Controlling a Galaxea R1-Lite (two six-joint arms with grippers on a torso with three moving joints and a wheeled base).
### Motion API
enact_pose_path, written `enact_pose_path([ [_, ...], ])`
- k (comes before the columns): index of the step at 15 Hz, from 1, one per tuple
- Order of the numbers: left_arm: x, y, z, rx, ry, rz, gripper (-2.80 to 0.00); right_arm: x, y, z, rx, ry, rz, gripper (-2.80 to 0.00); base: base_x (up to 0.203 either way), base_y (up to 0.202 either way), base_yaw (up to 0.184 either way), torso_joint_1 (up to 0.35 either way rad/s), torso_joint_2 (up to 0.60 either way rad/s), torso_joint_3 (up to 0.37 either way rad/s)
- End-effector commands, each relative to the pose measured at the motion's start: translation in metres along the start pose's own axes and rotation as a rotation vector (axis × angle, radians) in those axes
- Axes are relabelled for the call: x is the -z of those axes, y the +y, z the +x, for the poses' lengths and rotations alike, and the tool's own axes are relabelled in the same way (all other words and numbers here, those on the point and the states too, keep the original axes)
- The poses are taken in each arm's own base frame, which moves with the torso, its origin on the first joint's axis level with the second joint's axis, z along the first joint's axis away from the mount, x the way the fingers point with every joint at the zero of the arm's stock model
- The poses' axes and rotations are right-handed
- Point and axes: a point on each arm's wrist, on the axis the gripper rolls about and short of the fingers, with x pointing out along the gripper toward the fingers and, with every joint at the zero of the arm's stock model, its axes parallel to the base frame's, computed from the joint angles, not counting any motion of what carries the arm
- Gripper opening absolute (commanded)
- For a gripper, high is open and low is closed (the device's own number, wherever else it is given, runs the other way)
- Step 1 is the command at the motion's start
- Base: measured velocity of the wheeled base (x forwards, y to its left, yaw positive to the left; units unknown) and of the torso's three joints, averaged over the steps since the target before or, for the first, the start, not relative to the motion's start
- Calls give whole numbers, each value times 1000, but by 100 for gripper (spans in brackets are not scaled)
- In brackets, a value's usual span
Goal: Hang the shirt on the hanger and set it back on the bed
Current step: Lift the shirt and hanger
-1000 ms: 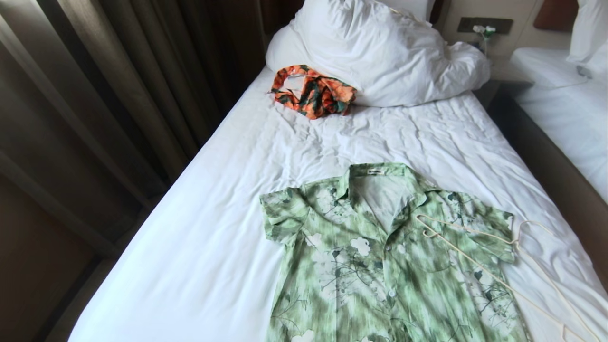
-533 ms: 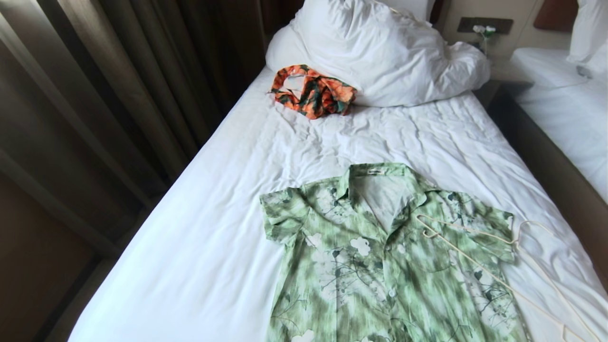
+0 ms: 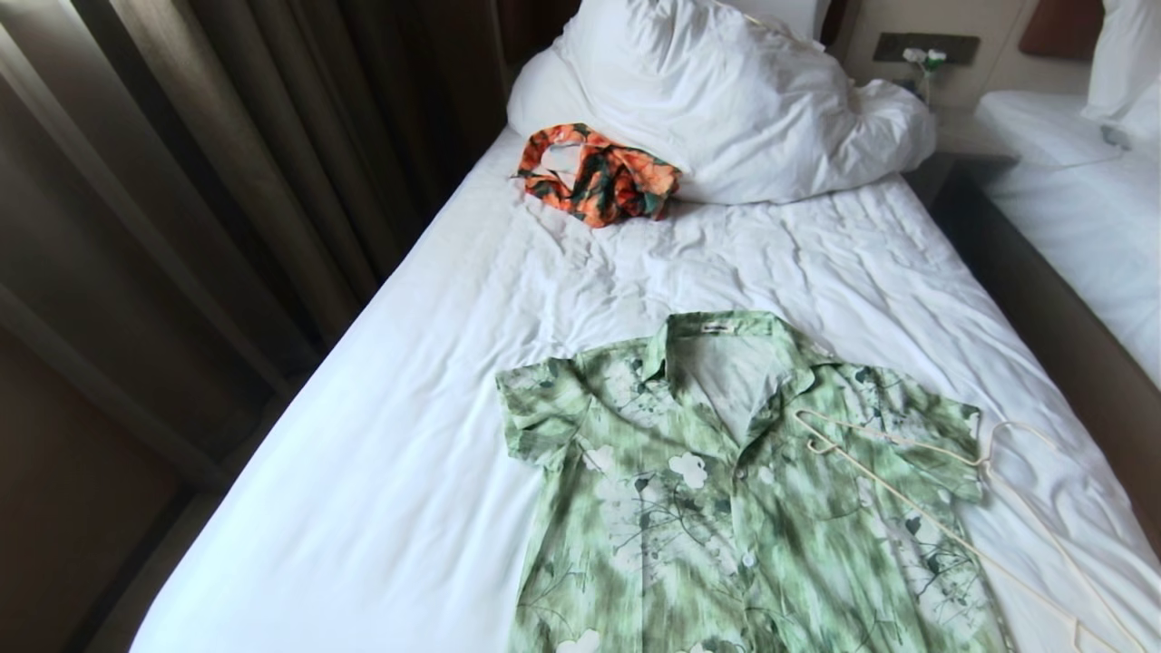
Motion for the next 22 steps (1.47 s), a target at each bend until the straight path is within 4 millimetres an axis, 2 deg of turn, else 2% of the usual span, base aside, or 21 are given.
enact_pose_path([
  [1,0,0,0,0,-2,0,-280,-12,0,11,0,59,15,-280,0,0,0,0,0,0],
  [4,0,0,0,0,-2,0,-280,-40,-1,39,10,173,140,-280,0,0,0,0,0,0],
  [7,0,0,0,0,-2,0,-280,-56,-2,86,43,352,267,-280,0,0,0,0,0,0],
  [11,0,0,0,0,-2,0,-280,-55,-6,147,101,565,344,-280,0,0,0,0,0,0],
  [15,0,0,0,0,-2,0,-280,-39,-24,194,206,719,361,-280,0,0,0,0,0,0],
  [19,0,0,0,0,-2,0,-280,-28,-64,219,255,803,360,-280,0,0,0,0,0,0],
  [22,0,0,0,0,-2,0,-280,-25,-97,221,270,858,353,-280,0,0,0,0,0,0],
])
